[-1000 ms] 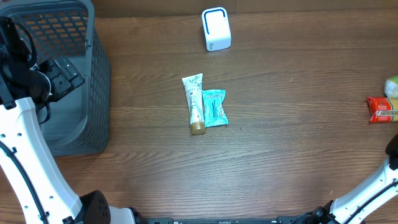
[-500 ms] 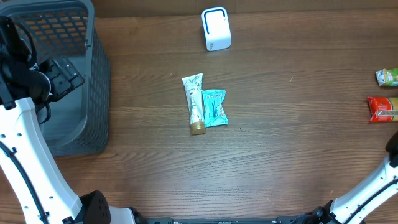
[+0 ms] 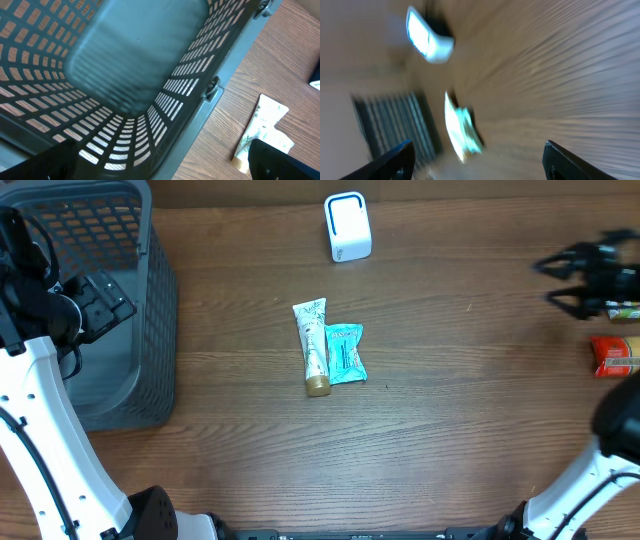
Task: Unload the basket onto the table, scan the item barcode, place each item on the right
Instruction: 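Move the right gripper back to the mint-green tissue pack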
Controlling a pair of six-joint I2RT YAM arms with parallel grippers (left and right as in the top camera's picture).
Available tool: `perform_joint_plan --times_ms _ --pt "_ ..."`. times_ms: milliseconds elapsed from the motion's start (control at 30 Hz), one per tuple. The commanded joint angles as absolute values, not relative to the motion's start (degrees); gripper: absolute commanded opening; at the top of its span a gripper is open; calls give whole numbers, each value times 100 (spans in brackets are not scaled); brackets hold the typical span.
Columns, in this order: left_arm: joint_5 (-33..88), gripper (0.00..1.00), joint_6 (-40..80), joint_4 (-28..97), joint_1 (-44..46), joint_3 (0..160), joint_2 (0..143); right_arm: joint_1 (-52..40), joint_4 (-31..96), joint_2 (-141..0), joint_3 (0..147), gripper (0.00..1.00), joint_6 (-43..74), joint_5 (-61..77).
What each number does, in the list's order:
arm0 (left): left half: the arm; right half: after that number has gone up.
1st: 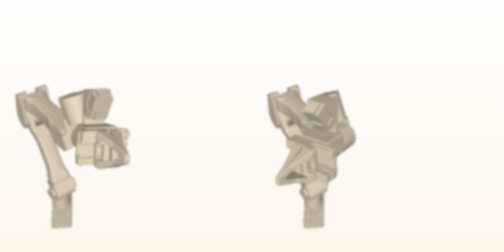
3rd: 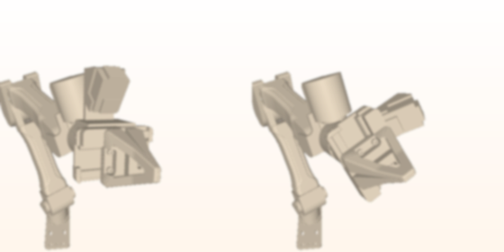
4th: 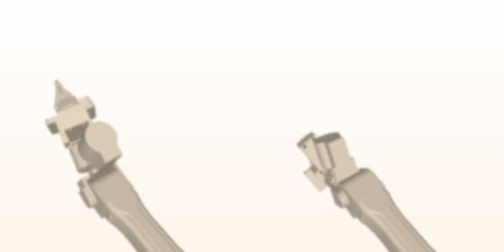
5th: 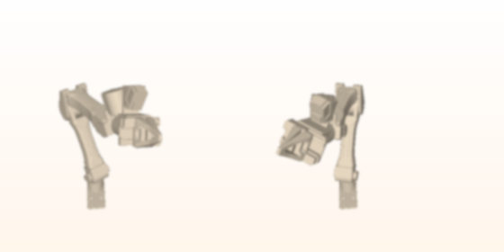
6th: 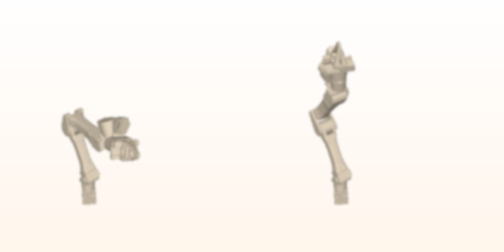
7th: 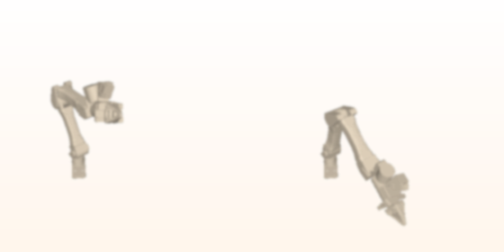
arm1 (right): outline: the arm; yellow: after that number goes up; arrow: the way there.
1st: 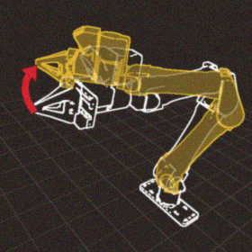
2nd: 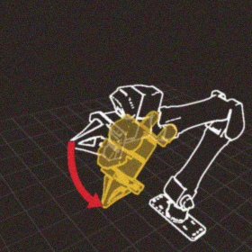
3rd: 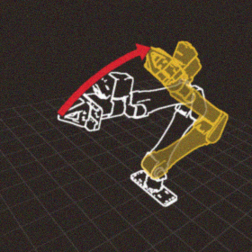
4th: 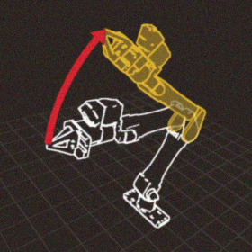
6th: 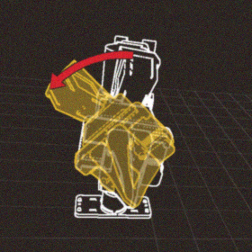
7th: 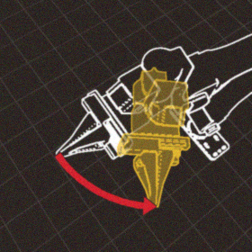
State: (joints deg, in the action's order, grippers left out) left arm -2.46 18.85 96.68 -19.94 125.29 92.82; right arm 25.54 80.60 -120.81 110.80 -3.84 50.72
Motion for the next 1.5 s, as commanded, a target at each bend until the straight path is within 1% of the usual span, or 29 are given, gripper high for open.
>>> perform_joint_plan --times_ms 0,33,67,200,233,400,500,633,833,900,1000,1033,1067,1100,1133,1167,1267,1333,1467 --pt "-318 100 1776 9679 -1986 12567 9301 1321 8095 -11990 10766 87 -1337 4576" --pt "-316 100 1776 9679 -1986 12567 9301 1059 8058 -11990 10674 93 -1337 4434" --pt "-318 100 1776 9679 -1986 12567 9301 786 7990 -11992 10584 100 -1337 4313" --pt "-318 100 1776 9679 -1986 12567 9301 -331 7408 -11992 10158 100 -1304 3922" --pt "-316 100 1776 9679 -1986 12567 9301 -582 7218 -11992 10060 100 -1125 3787" --pt "-318 100 1776 9679 -1986 12567 9301 -1470 6143 -11992 9620 100 751 2912" --pt "-318 100 1776 9679 -1986 12567 9301 -1789 5631 -11992 9356 100 1315 2917" --pt "-318 100 1776 9677 -1986 12567 9301 -1997 5555 -11992 9142 99 1699 2926" --pt "-318 100 1776 9679 -1986 12567 9301 -2303 5065 -11992 8729 96 1796 2958" --pt "-316 100 1776 9679 -1986 12567 9301 -2370 4856 -11992 8597 93 1964 2956" --pt "-318 100 1776 9679 -1986 12567 9301 -2412 4499 -11992 8407 76 2287 2950" --pt "-316 100 1776 9679 -1986 12567 9301 -2412 4362 -11992 8344 66 2399 2945" --pt "-318 100 1776 9679 -1984 12567 9301 -2410 4265 -11992 8296 55 2482 2932" --pt "-316 100 1776 9679 -1986 12567 9301 -2410 4182 -11992 8250 38 2571 2902" --pt "-318 100 1776 9679 -1986 12567 9301 -2410 4163 -11992 8213 16 2578 2718" --pt "-316 100 1776 9677 -1986 12567 9301 -2410 4187 -11992 8211 11 2576 2554" --pt "-318 100 1776 9679 -1986 12567 9301 -2349 4307 -11990 8221 6 2574 2099" --pt "-318 100 1776 9679 -1986 12567 9301 -2246 4397 -11990 8250 4 2550 2102" --pt "-316 100 1776 9679 -1986 12567 9301 -1846 4591 -11990 8256 5 2394 1988"
